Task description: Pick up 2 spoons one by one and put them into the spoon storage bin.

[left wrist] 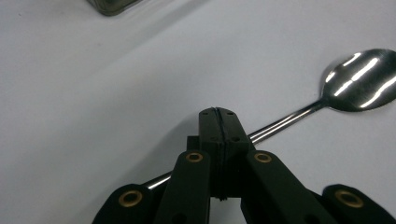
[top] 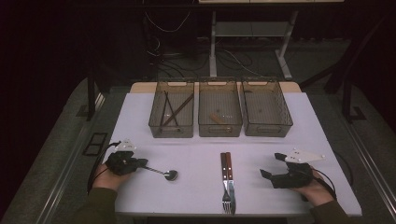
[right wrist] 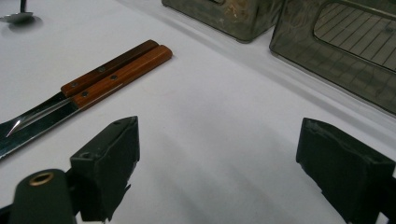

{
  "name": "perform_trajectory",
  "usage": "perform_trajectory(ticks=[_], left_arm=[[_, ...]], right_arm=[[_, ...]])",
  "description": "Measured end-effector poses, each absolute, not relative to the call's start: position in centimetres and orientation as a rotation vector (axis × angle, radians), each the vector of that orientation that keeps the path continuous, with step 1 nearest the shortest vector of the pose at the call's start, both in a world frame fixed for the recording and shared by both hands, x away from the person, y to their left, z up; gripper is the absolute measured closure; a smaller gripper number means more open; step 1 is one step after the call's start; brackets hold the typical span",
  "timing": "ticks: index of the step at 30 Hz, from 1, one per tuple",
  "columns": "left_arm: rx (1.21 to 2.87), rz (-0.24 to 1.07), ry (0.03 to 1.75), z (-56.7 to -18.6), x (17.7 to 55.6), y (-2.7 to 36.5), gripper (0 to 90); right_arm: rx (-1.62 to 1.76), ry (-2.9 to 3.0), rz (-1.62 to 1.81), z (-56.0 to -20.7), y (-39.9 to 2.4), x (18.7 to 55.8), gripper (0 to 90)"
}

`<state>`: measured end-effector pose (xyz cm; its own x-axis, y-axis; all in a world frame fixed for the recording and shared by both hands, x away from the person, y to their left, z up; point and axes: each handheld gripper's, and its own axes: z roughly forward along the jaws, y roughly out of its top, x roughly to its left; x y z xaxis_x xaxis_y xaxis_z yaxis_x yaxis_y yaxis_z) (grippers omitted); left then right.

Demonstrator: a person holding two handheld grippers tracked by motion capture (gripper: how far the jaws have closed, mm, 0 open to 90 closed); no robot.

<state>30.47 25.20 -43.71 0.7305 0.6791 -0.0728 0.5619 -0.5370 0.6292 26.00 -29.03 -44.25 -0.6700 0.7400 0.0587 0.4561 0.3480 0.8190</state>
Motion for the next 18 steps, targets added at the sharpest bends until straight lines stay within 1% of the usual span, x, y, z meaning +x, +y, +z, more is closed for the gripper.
perform_trajectory(ticks=[18], left_arm=[[2.307, 0.204, 0.943, -43.4, 28.0, 25.6, 89.6]], right_arm=[[1.065, 2.289, 1.229, -44.3, -29.1, 26.0, 13.6]])
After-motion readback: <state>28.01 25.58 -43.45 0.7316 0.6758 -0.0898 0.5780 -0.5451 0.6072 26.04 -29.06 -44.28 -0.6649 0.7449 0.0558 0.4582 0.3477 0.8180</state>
